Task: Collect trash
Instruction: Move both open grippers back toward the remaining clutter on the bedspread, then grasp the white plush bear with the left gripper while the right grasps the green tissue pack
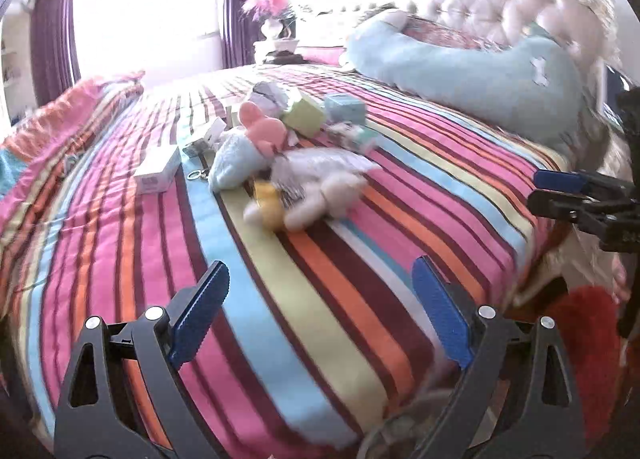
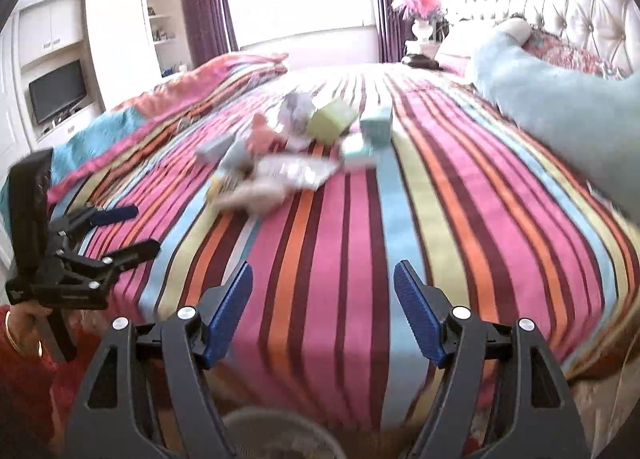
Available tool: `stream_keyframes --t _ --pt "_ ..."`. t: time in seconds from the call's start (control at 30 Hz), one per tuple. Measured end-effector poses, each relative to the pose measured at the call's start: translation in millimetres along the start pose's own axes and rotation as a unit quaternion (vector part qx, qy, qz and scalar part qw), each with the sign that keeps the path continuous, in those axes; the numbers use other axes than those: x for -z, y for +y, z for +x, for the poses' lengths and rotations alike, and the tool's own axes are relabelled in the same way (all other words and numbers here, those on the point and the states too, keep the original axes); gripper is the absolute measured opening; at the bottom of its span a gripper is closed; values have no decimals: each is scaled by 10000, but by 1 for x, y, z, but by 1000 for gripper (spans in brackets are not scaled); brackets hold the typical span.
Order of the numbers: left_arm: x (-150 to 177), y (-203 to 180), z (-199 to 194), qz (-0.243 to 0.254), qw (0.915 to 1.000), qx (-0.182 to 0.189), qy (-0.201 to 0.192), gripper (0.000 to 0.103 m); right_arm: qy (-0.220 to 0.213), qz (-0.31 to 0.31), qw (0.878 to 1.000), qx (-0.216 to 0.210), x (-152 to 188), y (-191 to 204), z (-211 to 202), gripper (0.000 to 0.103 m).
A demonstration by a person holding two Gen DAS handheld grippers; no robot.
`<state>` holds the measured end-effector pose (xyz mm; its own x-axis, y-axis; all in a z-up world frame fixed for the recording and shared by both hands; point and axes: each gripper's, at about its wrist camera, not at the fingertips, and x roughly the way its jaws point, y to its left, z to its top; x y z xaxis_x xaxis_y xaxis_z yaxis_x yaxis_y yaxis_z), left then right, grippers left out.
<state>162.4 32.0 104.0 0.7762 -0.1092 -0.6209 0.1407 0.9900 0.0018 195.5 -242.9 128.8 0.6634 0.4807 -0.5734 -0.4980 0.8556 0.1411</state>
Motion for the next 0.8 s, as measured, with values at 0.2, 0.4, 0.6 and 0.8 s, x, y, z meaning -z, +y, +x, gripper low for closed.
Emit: stream_keyframes --t 0.2,0.4,0.6,0.8 --pt "-30 11 59 -133 9992 -289 243 90 -16 -11 9992 399 -44 -17 61 74" --pt "-44 16 79 -778 9956 123 503 90 234 280 9980 509 -72 -41 115 74" --pt "-50 9 76 -860 9954 222 364 90 433 434 9971 446 -86 -45 139 74" --pt "-43 -4 66 1726 9841 52 407 90 444 171 9980 410 -93 -41 143 74"
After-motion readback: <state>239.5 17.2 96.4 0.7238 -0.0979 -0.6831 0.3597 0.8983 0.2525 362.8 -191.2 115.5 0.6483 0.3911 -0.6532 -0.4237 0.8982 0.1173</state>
